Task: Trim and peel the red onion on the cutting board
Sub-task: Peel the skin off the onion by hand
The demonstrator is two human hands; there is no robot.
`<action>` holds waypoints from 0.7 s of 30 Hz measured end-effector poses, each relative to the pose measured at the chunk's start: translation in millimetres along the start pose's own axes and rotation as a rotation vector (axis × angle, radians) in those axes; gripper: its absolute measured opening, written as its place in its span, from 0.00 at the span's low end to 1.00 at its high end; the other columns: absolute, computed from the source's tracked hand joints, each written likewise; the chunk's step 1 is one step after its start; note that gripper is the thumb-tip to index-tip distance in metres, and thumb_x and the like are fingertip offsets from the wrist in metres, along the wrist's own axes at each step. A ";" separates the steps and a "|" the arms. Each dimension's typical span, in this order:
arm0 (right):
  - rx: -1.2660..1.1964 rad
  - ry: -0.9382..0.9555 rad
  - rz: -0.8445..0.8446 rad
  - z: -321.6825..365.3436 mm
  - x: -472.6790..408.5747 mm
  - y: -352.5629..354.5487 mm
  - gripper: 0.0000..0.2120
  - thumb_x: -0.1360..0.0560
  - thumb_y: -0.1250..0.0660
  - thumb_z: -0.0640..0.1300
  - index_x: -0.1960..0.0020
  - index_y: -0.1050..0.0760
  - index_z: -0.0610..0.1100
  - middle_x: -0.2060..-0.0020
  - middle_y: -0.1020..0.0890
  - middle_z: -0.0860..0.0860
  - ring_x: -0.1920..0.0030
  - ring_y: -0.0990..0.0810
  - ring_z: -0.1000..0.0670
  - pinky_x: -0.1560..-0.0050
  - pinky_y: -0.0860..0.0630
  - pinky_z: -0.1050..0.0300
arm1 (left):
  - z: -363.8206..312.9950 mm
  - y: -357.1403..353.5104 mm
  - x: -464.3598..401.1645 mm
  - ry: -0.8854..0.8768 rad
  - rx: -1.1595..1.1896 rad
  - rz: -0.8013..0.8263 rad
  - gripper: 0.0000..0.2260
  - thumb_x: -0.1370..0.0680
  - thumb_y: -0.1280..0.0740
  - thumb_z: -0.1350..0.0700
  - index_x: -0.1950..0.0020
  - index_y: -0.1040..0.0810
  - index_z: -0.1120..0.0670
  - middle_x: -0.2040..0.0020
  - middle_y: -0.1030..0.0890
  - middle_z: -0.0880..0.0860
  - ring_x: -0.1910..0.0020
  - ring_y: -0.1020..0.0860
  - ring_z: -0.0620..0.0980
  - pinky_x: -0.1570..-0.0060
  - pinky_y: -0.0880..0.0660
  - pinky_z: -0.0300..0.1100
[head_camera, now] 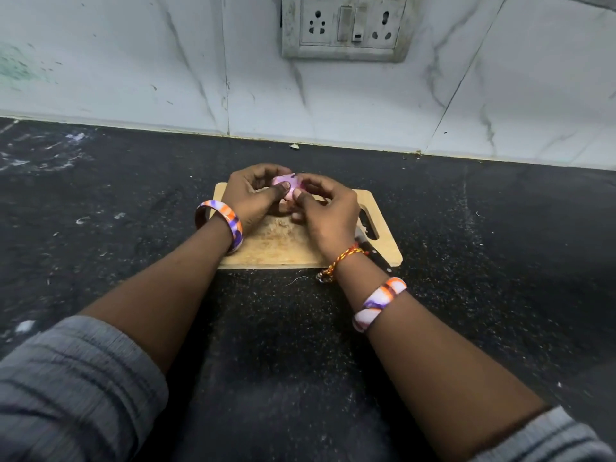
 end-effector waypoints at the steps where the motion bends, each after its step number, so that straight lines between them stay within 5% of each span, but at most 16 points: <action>1: -0.075 -0.026 -0.010 -6.5 0.1 -0.6 0.09 0.29 0.32 0.32 0.51 0.19 0.37 0.56 0.17 0.43 0.59 0.16 0.42 0.61 0.17 0.53 | 0.7 0.6 -0.4 0.016 0.000 -0.014 0.09 0.26 0.35 0.67 0.55 0.21 0.54 0.59 0.20 0.53 0.68 0.18 0.42 0.68 0.20 0.35; 8: -0.377 -0.112 0.039 -21.8 -4.1 -7.6 0.13 0.27 0.35 0.29 0.63 0.23 0.45 0.64 0.20 0.48 0.70 0.19 0.55 0.68 0.19 0.64 | 1.4 5.8 -1.3 0.094 0.076 -0.075 0.06 0.24 0.38 0.67 0.53 0.22 0.59 0.61 0.21 0.55 0.74 0.19 0.43 0.72 0.20 0.37; 15: -0.397 -0.179 0.063 -31.8 -3.7 -9.8 0.11 0.25 0.40 0.29 0.61 0.26 0.41 0.63 0.23 0.48 0.63 0.21 0.51 0.67 0.19 0.64 | 5.4 16.7 -1.1 0.139 0.272 -0.155 0.11 0.23 0.40 0.66 0.59 0.22 0.54 0.59 0.21 0.55 0.74 0.18 0.48 0.67 0.18 0.42; 19: -0.255 -0.176 0.073 -35.2 -4.8 -13.1 0.12 0.23 0.41 0.33 0.42 0.25 0.37 0.52 0.21 0.44 0.67 0.21 0.55 0.59 0.19 0.59 | 3.2 14.6 -2.4 0.052 0.129 -0.108 0.08 0.26 0.33 0.64 0.55 0.21 0.50 0.64 0.19 0.49 0.73 0.21 0.43 0.71 0.21 0.35; 21: -0.275 -0.169 0.092 -34.3 -6.9 -14.9 0.19 0.22 0.42 0.35 0.32 0.33 0.42 0.45 0.25 0.46 0.62 0.21 0.55 0.56 0.20 0.59 | 2.1 12.6 -3.3 0.002 -0.021 -0.067 0.13 0.30 0.29 0.65 0.54 0.21 0.47 0.58 0.19 0.47 0.63 0.20 0.43 0.63 0.21 0.35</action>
Point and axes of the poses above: each hand's wrist, its own x-axis away from the middle knuckle, its own y-axis out of the back of the hand, z = x × y, the point moved 9 cm from there along -x, towards the middle knuckle
